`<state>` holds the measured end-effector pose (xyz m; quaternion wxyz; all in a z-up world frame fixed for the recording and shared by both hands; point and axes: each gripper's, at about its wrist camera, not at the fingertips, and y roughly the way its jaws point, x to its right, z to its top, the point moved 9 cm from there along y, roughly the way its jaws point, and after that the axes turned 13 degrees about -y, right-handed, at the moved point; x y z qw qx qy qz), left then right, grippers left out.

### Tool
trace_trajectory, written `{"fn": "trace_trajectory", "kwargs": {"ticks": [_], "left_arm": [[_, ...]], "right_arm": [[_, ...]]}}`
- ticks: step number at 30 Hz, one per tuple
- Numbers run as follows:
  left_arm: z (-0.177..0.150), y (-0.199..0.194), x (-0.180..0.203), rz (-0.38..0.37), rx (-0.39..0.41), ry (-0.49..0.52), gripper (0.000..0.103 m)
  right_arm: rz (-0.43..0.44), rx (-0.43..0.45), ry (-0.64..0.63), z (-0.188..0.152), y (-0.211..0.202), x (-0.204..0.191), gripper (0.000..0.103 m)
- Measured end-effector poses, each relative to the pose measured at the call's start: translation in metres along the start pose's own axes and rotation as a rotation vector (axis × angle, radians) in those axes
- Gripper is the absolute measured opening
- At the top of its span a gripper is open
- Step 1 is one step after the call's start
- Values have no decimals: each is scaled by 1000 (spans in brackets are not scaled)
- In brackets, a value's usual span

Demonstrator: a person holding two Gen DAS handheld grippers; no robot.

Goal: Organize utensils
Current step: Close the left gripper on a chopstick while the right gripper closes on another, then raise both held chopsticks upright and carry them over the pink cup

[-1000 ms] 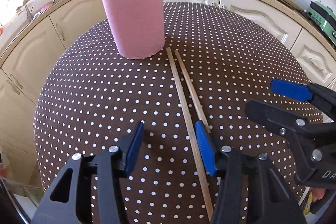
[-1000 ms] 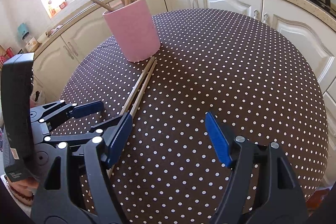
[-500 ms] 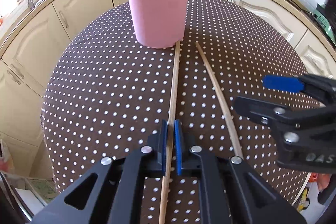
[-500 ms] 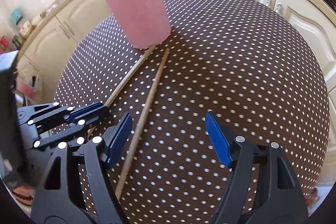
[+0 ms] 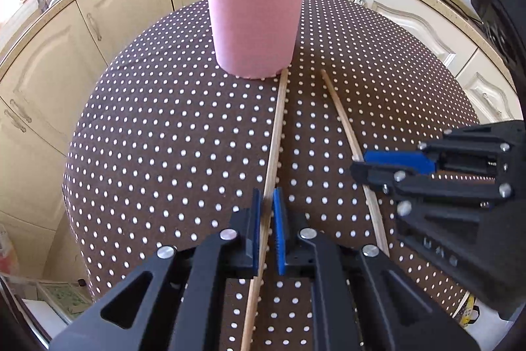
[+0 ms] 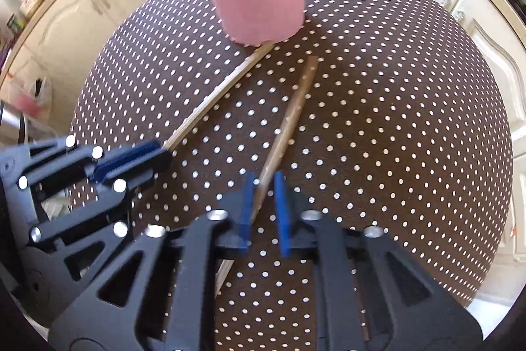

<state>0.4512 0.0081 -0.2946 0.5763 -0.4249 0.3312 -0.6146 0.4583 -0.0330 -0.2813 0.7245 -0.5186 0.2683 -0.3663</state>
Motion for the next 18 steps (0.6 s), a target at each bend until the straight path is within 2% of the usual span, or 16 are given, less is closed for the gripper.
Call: {"fn": "trace_trajectory", "kwargs": {"ticks": [6, 10, 13, 16, 18], "left_arm": [[12, 12, 6, 19, -28, 22, 9], [18, 14, 13, 18, -35, 29, 18], [19, 14, 19, 49, -25, 69, 19], [18, 13, 30, 31, -27, 62, 7], [18, 12, 31, 24, -19, 52, 6]], "right_arm": [[37, -14, -19, 1, -1, 5, 9], [54, -6, -22, -11, -9, 11, 8], [64, 7, -23, -18, -8, 9, 8], [80, 29, -12, -22, -9, 13, 7], [83, 48, -6, -25, -11, 15, 7]]}}
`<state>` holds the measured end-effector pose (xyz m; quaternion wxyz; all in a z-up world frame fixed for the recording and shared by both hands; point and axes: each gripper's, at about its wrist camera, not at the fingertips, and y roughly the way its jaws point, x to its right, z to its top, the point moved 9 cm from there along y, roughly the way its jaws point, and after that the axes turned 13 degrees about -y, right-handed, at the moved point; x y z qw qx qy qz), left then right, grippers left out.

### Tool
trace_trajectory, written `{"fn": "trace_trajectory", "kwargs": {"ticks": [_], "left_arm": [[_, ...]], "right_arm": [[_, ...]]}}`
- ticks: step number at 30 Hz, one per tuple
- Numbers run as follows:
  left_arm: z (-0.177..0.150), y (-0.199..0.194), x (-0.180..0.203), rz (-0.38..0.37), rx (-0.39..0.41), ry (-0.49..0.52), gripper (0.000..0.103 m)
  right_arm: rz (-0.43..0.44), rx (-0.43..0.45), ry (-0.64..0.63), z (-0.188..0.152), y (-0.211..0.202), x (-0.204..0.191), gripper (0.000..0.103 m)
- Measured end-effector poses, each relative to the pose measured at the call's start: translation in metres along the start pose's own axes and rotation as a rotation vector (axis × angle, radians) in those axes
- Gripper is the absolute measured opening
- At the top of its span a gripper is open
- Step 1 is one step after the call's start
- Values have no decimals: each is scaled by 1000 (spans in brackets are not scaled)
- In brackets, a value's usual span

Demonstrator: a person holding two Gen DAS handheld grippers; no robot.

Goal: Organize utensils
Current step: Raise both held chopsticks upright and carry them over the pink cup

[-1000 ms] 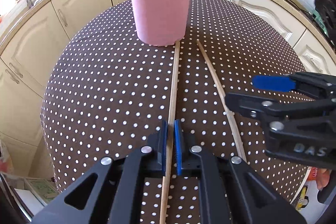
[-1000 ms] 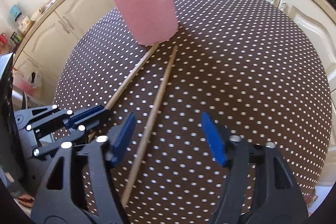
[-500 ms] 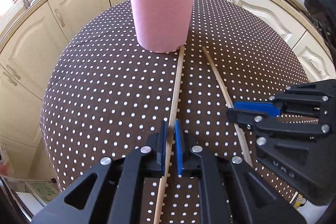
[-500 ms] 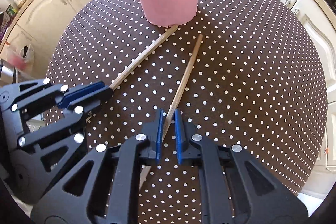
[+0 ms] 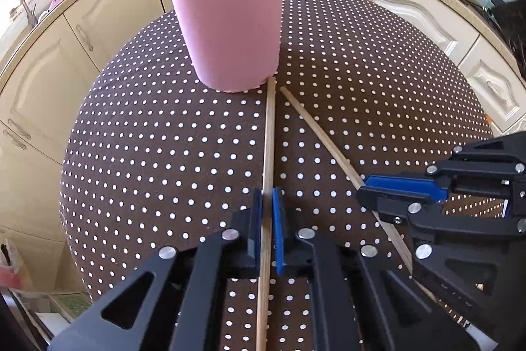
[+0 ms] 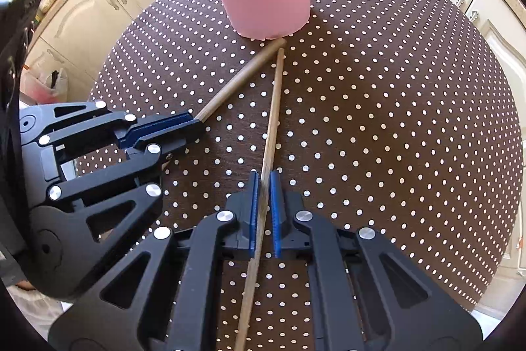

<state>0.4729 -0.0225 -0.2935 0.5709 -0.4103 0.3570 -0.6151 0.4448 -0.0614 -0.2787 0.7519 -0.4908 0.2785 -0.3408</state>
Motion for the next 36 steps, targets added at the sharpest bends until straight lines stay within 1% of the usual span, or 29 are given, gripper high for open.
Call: {"fn": "trace_trajectory", "kwargs": {"ticks": [3, 5, 10, 15, 19, 22, 25, 26, 28, 30, 32, 34, 35, 36], "left_arm": [[-3, -4, -2, -20, 34, -8, 6], [-5, -15, 0, -44, 68, -20, 6], [-6, -53, 5, -138, 179, -39, 6], [1, -100, 4, -232, 324, -54, 6], [7, -131, 3, -268, 466, -73, 6], [17, -154, 0, -302, 568, -100, 6], [24, -171, -9, -329, 659, -133, 6], [32, -175, -6, -335, 688, -139, 6], [43, -187, -8, -332, 753, -148, 6], [52, -198, -8, -331, 832, -161, 6], [66, -210, -9, -335, 899, -177, 6], [81, -220, -10, -334, 970, -188, 6], [89, -226, -12, -327, 1009, -197, 6], [97, -229, -11, -337, 1031, -203, 6]], "right_arm": [[11, 37, 10, -11, -10, 5, 6], [17, 74, 17, -14, -19, 6, 6], [38, 189, 34, -24, -54, 11, 6], [54, 338, 42, -30, -98, 12, 6], [69, 447, 53, -29, -130, 16, 6], [47, 545, 42, -24, -158, 16, 6], [30, 637, 43, -14, -181, 20, 6], [27, 670, 44, -10, -190, 21, 6], [-11, 729, 36, 6, -202, 20, 6], [-24, 787, 39, 26, -212, 15, 6], [-60, 849, 37, 41, -225, 19, 6], [-75, 903, 36, 64, -227, 17, 6], [-104, 933, 31, 72, -231, 19, 6], [-123, 953, 25, 83, -233, 19, 6]]}}
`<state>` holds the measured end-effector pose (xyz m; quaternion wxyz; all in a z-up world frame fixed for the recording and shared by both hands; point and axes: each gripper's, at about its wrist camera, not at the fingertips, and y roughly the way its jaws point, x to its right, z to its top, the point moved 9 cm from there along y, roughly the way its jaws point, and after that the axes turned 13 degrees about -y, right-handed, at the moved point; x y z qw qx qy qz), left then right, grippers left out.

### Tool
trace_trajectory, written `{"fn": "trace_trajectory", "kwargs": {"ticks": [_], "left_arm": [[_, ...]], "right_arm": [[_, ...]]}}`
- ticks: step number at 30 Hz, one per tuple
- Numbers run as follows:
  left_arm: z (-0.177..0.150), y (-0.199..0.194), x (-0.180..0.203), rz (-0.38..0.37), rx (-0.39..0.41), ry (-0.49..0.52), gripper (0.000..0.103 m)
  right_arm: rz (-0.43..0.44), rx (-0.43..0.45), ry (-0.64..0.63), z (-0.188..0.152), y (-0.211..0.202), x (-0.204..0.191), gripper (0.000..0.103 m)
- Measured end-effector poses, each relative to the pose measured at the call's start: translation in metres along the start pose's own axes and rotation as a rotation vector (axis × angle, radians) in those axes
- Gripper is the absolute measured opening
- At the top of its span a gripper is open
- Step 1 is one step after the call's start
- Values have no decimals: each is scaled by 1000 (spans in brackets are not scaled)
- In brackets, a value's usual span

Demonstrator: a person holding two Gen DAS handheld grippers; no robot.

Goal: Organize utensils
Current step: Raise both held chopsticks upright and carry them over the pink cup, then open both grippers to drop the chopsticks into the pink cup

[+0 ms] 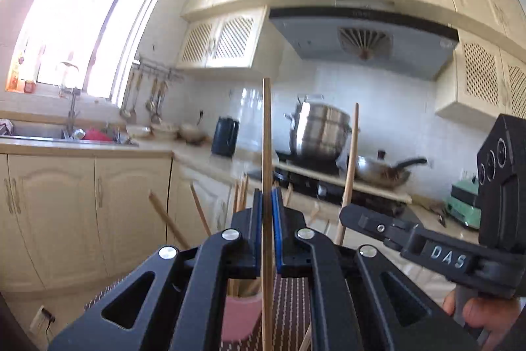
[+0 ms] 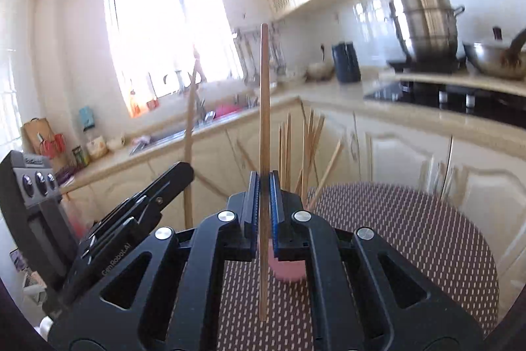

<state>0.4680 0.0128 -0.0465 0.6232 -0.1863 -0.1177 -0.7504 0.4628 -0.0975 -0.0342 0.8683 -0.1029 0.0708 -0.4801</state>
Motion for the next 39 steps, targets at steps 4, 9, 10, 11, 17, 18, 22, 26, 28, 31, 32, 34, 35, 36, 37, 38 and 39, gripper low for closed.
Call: {"fn": "trace_trajectory", "kwargs": {"ticks": [4, 9, 10, 11, 17, 18, 22, 26, 28, 31, 32, 34, 35, 36, 37, 38, 39], "left_arm": [[21, 24, -4, 9, 97, -24, 6], [31, 51, -15, 31, 141, -61, 6], [30, 57, -17, 35, 144, -65, 6], [29, 61, -20, 42, 145, -67, 6], [8, 78, -29, 63, 112, -54, 6], [3, 80, -29, 63, 102, -44, 6], [-21, 84, -29, 56, 23, 0, 6], [-30, 80, -35, 85, 15, 17, 6], [-19, 75, -35, 53, 28, -32, 6], [1, 64, -28, 44, 115, -28, 6], [6, 61, -27, 39, 134, -37, 6], [13, 59, -24, 43, 175, -42, 6], [16, 59, -23, 47, 198, -39, 6], [17, 60, -22, 49, 214, -39, 6], [18, 61, -21, 53, 226, -37, 6], [20, 62, -21, 60, 245, -31, 6], [19, 65, -21, 63, 251, -26, 6]], "right_arm": [[-27, 68, -1, 18, 30, 13, 6], [-36, 111, -3, 26, 58, 27, 6], [-39, 120, -6, 26, 61, 28, 6], [-36, 126, -7, 25, 66, 29, 6], [-20, 93, -26, 4, 86, 28, 6], [-14, 83, -35, 0, 87, 27, 6], [-3, 45, -68, -18, 88, 21, 6], [-7, 16, -77, -35, 85, 19, 6], [-10, 7, -68, -39, 85, 21, 6], [-7, 11, -55, -39, 81, 22, 6], [-9, 17, -53, -38, 79, 23, 6], [-8, 29, -49, -37, 76, 23, 6], [-5, 34, -44, -37, 76, 24, 6], [-3, 39, -43, -36, 75, 25, 6], [3, 44, -42, -35, 76, 24, 6], [9, 47, -43, -35, 76, 24, 6], [14, 48, -46, -35, 77, 23, 6]]}}
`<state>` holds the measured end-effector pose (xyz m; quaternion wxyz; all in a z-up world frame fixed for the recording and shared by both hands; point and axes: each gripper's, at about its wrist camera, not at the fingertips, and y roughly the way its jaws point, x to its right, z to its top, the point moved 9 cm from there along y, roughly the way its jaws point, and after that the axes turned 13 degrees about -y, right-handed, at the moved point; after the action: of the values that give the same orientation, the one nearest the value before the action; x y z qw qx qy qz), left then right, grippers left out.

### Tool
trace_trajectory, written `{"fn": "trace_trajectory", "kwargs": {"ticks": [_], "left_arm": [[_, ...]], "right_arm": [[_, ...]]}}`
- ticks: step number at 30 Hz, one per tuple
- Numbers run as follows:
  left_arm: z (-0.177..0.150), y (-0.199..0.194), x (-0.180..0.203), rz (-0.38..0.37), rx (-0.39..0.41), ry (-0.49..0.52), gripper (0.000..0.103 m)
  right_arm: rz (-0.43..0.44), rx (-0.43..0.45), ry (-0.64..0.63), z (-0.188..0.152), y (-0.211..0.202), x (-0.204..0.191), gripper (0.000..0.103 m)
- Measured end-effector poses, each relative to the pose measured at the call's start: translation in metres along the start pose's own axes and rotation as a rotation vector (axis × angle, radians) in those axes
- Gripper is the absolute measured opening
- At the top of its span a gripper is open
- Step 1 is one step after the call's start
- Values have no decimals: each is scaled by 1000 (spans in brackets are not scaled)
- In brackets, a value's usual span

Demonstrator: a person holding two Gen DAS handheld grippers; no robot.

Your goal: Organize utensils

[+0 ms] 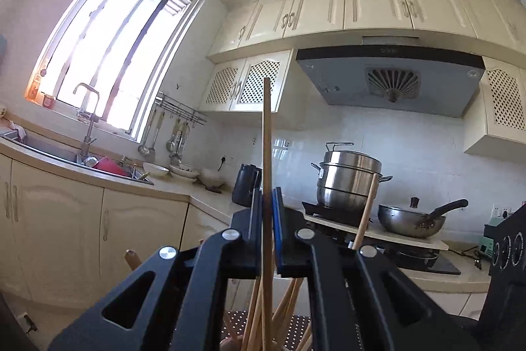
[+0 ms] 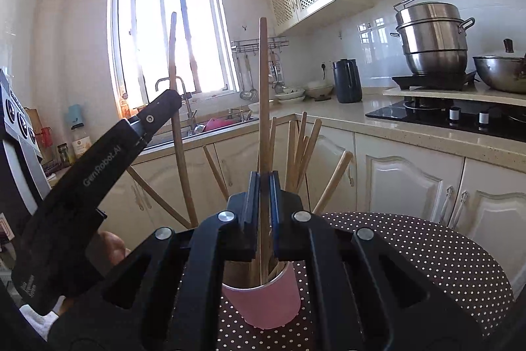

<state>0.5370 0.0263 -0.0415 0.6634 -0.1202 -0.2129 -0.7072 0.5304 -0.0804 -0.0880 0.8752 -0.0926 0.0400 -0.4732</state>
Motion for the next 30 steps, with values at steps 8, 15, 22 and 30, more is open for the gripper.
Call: {"fn": "trace_trajectory", "kwargs": {"ticks": [8, 15, 22, 30], "left_arm": [[-34, 16, -8, 32, -65, 52, 6], [-60, 14, -16, 36, -200, 93, 7], [-61, -1, -26, 38, -287, 76, 42], [-35, -46, -39, 69, -335, 49, 63]], "right_arm": [[9, -10, -4, -13, 8, 4, 6], [15, -57, 4, -28, 11, 5, 7], [-24, -105, 4, -28, 4, 4, 10], [-100, -100, -18, -11, -34, -3, 42]]}}
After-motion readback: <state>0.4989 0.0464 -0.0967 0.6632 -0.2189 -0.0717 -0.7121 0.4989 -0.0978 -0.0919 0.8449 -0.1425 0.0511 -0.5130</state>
